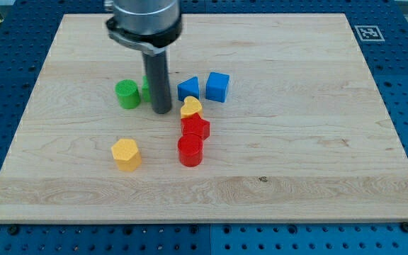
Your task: Slightly push the green circle and green star upwards
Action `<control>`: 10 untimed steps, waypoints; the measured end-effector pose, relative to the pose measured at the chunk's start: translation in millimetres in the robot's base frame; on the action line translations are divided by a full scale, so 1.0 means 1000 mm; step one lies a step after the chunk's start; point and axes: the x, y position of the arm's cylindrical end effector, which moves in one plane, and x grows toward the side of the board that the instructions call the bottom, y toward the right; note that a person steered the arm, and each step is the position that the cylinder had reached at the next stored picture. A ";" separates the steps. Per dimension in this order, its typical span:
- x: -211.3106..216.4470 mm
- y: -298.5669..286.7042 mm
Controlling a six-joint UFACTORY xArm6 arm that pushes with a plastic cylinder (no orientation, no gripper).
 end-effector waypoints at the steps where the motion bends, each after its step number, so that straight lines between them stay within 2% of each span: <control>1: 0.000 -0.021; 5: 0.007 -0.022; 7: 0.000 0.004; 10: -0.006 0.004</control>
